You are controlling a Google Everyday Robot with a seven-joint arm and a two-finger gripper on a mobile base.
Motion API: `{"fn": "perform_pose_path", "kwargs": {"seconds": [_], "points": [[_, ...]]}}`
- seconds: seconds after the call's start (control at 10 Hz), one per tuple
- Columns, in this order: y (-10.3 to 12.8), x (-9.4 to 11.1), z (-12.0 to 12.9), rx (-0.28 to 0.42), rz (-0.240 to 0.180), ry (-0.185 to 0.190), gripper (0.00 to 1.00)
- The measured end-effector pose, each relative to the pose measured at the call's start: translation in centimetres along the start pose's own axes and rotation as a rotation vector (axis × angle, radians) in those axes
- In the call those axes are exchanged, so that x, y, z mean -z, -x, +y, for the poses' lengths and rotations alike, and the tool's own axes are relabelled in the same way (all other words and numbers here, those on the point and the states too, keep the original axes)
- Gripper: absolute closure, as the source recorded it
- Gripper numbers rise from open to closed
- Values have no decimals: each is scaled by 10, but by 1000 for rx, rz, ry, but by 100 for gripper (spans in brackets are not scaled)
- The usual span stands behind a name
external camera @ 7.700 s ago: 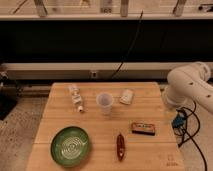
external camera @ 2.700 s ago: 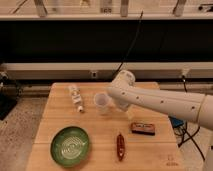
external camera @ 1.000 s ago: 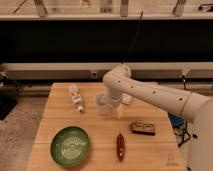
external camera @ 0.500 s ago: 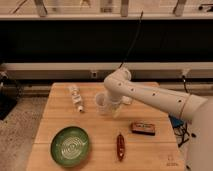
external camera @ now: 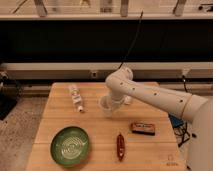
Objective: Pick up the ceramic cup
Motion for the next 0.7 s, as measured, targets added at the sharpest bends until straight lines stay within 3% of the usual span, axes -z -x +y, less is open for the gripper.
{"fn": "perform_pose_path", "kwargs": {"seconds": [0.7], "points": [[-17,37,7,22,10,10,99]]}}
